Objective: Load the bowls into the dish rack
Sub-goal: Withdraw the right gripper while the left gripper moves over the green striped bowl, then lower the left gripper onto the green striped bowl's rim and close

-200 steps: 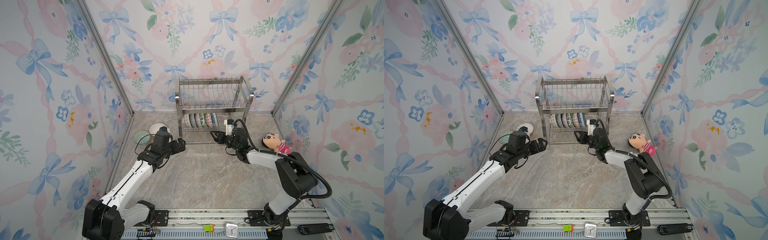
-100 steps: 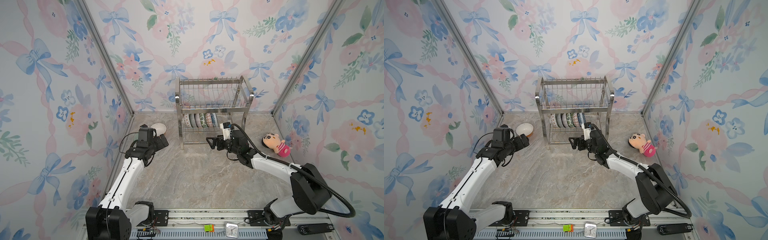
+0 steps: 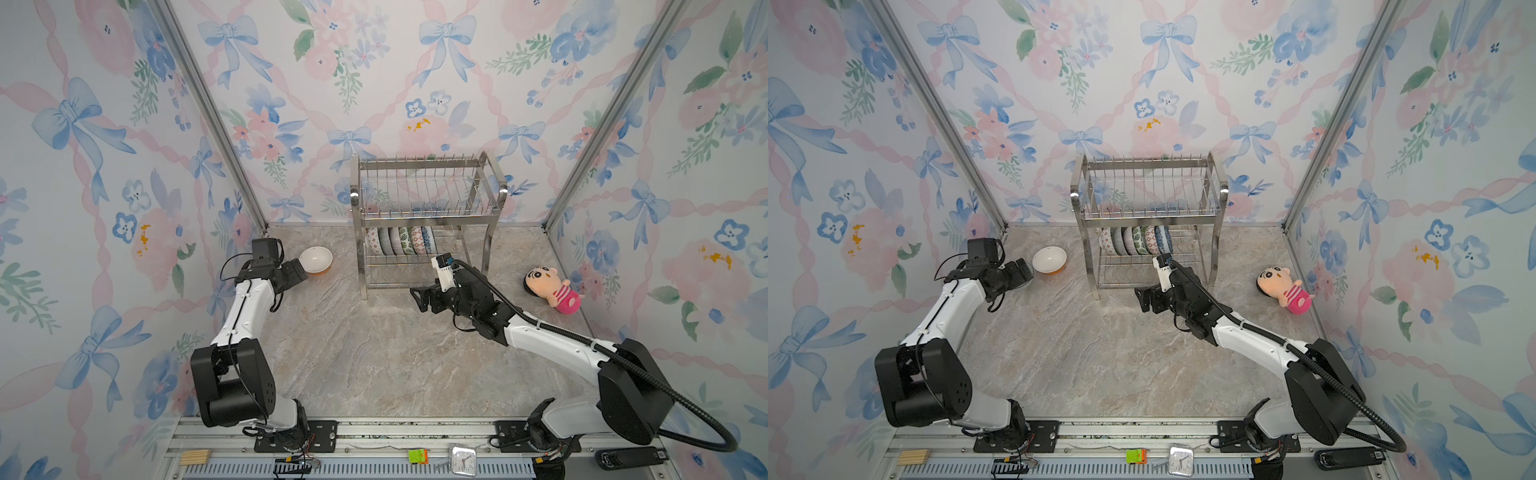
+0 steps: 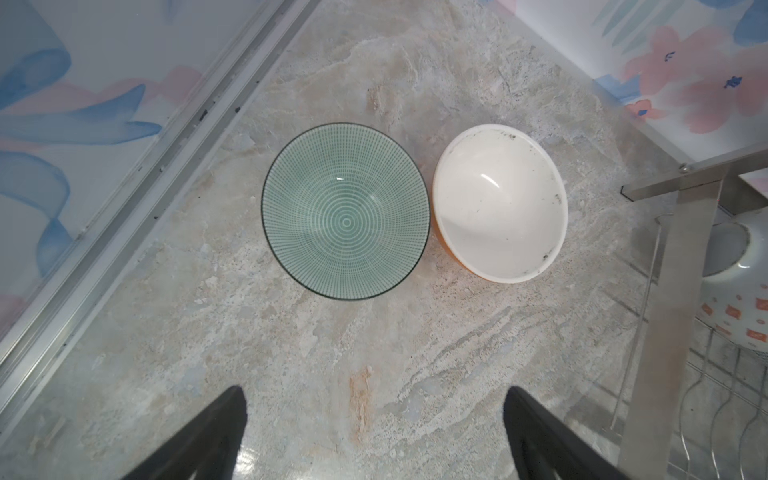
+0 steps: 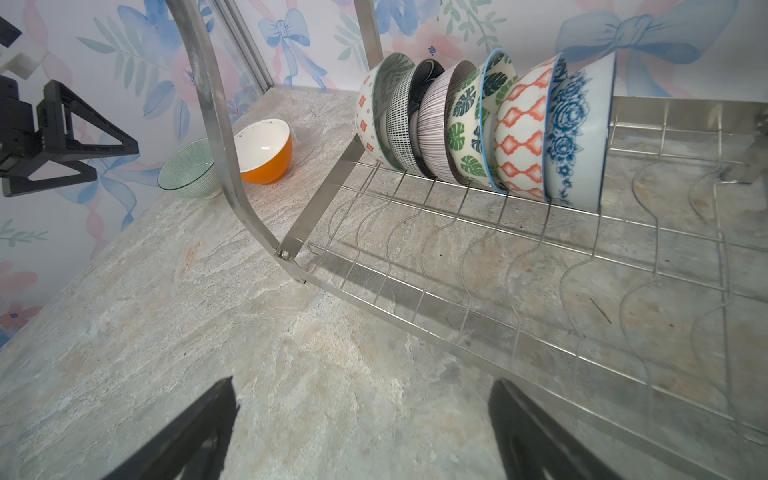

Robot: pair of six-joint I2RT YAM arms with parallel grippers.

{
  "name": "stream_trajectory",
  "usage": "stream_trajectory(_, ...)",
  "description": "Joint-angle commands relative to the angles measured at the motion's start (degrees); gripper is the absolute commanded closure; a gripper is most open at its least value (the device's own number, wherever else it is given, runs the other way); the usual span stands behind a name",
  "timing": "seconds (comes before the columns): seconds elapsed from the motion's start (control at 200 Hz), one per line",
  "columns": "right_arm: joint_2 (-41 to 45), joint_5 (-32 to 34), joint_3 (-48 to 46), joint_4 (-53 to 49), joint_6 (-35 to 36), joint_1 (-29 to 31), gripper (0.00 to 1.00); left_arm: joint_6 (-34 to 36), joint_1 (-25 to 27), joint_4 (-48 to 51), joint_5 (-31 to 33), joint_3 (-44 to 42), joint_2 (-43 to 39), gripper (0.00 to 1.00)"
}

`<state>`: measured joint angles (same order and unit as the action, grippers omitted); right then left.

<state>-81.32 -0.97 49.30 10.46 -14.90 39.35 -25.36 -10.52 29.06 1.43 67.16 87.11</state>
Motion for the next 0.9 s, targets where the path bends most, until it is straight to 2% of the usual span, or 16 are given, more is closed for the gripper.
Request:
stream_trajectory(0.0,-0.23,1.15,-0.20,-1.48,1.31,1.51,0.04,2.67,0.24,0.83,-0.14,4.23,3.66,0.02)
stream_trajectory(0.2,0.86,1.84,-0.82,-0.20,4.44,4.61,0.03,6.02,0.91,1.01,2.88,7.55,9.86,0.04)
stream_trajectory(0.45,1.02,2.42,-0.21,2.18,7.40,8.35,0.03,10.06,4.11,1.64,7.65,8.07,13.86,0.17)
stream_trajectory(0.62,-1.20,1.99,1.61,1.66,6.00,8.64,0.03,11.80,6.17,2.57,10.96,9.67,16.77,0.26)
stream_trajectory(0.745,-1.80,1.51,2.07,1.99,4.97,8.77,0.03,12.18,6.38,2.71,10.12,10.19,18.21,0.34)
stream_trajectory(0.895,-2.15,1.68,2.91,1.11,4.72,9.37,0.04,12.53,6.14,2.67,12.09,10.36,19.16,0.35)
